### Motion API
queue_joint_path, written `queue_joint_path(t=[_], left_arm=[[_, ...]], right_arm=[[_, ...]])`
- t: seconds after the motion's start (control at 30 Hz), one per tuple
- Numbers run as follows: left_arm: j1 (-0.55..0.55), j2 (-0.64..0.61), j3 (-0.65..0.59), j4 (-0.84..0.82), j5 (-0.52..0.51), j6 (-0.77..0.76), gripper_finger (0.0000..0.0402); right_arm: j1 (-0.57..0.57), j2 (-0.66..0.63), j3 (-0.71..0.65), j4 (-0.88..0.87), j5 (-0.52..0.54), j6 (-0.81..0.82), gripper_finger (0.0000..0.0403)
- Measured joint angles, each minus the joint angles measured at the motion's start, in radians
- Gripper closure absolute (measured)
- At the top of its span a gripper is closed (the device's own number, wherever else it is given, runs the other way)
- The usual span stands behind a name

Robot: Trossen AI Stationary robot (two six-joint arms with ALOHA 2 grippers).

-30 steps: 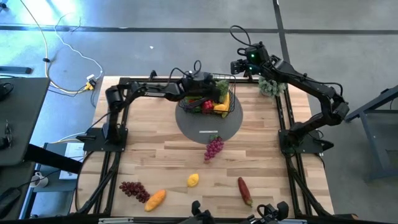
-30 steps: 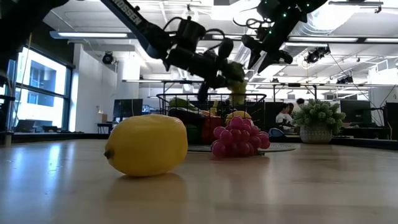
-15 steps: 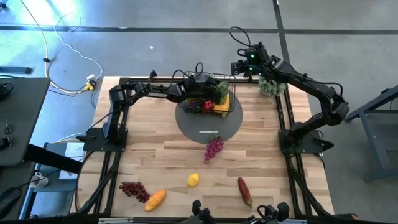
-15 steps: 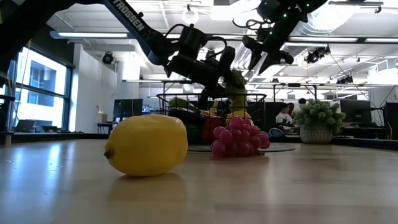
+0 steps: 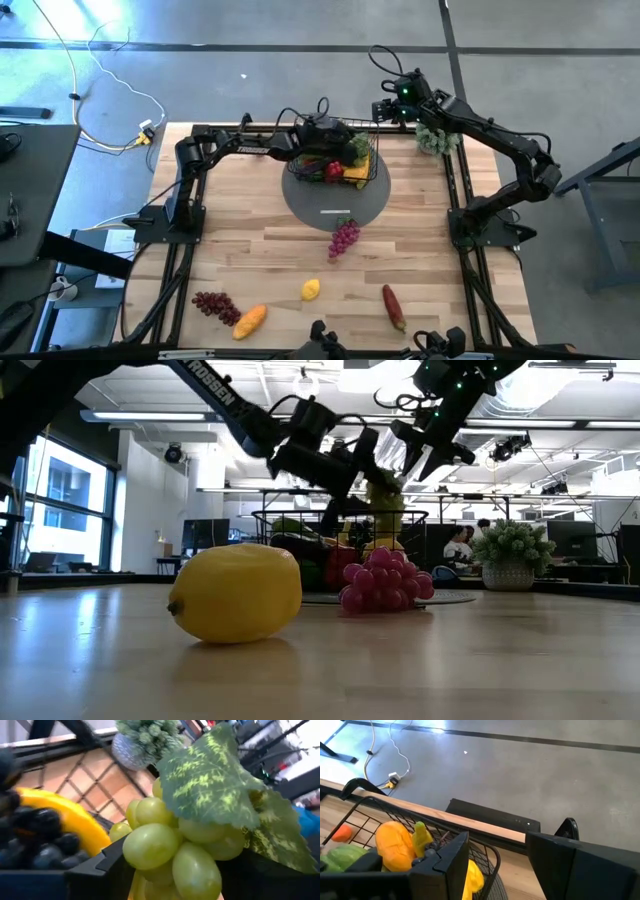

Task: Build produce basket
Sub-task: Put the green grapes into the wire basket, then put the red chilli pepper into the wire basket

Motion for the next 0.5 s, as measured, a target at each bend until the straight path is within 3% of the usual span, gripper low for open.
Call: queue_joint_path(t=[0.1, 0.23, 0.5], left_arm=[[0.001, -0.003, 0.079, -0.143, -0.001, 0.075, 0.0175], [0.004, -0.003, 0.165, -0.326, -0.110, 0.179, 0.0174], [0.028, -0.003, 0.241, -0.493, -0.184, 0.239, 0.0174]], right_arm=[[0.000, 0.000, 0.000, -0.007, -0.003, 0.001, 0.0226], [0.006, 0.000, 0.000, -0.018, -0.003, 0.008, 0.0226], [0.035, 0.000, 0.000, -0.037, -0.002, -0.001, 0.0226]])
